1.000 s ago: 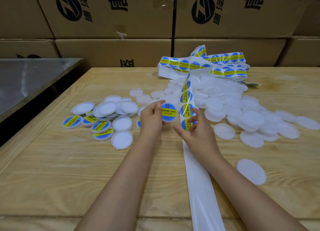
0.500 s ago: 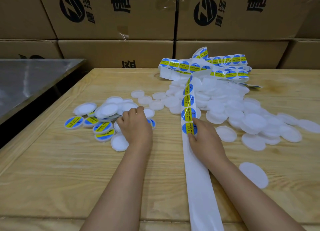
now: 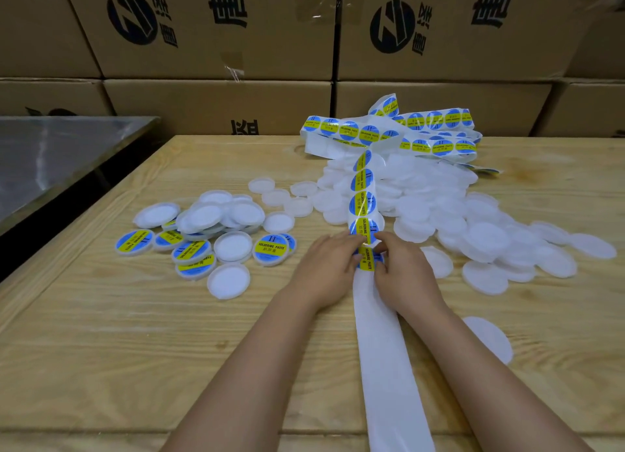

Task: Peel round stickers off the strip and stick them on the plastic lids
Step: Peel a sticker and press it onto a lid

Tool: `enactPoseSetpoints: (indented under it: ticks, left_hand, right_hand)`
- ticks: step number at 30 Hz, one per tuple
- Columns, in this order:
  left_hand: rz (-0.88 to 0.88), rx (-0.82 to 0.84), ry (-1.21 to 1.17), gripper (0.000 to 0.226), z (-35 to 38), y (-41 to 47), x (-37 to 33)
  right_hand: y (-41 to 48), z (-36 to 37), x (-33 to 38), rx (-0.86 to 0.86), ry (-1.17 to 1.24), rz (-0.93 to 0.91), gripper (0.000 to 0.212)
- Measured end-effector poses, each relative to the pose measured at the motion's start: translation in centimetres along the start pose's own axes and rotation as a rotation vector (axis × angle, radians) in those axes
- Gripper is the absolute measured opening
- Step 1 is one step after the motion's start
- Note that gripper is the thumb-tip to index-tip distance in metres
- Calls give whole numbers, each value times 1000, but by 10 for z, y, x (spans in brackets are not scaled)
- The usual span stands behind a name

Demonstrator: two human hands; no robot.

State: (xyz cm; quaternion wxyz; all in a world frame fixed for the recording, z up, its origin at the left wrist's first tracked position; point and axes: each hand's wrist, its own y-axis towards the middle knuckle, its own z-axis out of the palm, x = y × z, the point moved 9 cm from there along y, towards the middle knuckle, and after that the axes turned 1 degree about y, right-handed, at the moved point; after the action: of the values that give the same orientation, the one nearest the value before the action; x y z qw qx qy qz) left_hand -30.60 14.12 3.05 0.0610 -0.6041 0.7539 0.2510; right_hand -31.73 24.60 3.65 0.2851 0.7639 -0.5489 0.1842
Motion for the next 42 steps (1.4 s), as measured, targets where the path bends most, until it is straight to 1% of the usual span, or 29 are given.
enactPoseSetpoints:
  ticks: [4, 7, 9, 11, 14, 17, 19, 23, 26, 28, 30, 32, 34, 36, 39, 40, 42]
  left_hand:
    - [2, -43, 46, 30, -5, 0, -4]
    - [-24, -35, 34, 33, -5, 1, -2]
    - [-31, -28, 56, 34, -3, 1, -3]
    - [-43, -42, 46, 31, -3, 1, -3]
    - [-56, -70, 23, 28, -6, 2, -3]
    - [-17, -79, 100, 31, -6, 3, -8]
    - [0, -96, 110, 27, -6, 4, -11]
    - [-23, -158, 17, 26, -14, 2, -11]
    - [-55, -173, -55, 23, -17, 0, -8]
    - [-70, -177, -81, 19, -18, -1, -7]
    - [-88, -172, -123, 18, -20, -2, -7]
    - [-110, -153, -187, 17, -20, -2, -7]
    - [-122, -126, -235, 13, -20, -3, -8]
    - [-129, -101, -267, 11, -20, -2, -9]
    - [-159, -76, -342, 11, -17, -2, -6]
    - [-179, -71, -379, 11, -17, -2, -4]
    - [-208, -75, -437, 11, -17, -3, 0]
  right_hand:
    - [0, -5, 3, -62, 78, -15, 42]
    - [-2, -11, 10, -146, 221, -44, 39]
    - [-4, -12, 10, -179, 314, -23, 35]
    - [-4, -11, 8, -185, 380, 12, 30]
    - [-3, -9, 4, -178, 434, 57, 26]
    - [-2, -11, 1, -203, 464, 65, 25]
    - [-1, -14, -1, -228, 483, 70, 25]
    - [-1, -15, -7, -247, 554, 100, 26]
    - [-1, -16, -9, -264, 554, 114, 26]
    - [-2, -22, -7, -314, 558, 99, 24]
    - [-6, -33, -3, -403, 577, 62, 20]
    - [-10, -41, -1, -478, 635, 59, 18]
    - [-14, -47, 2, -506, 714, 64, 19]
    - [-17, -52, 11, -470, 772, 13, 22]
    - [-19, -50, 28, -325, 860, -84, 22]
    - [-20, -46, 31, -290, 864, -87, 26]
    - [-20, -38, 24, -276, 852, -22, 35]
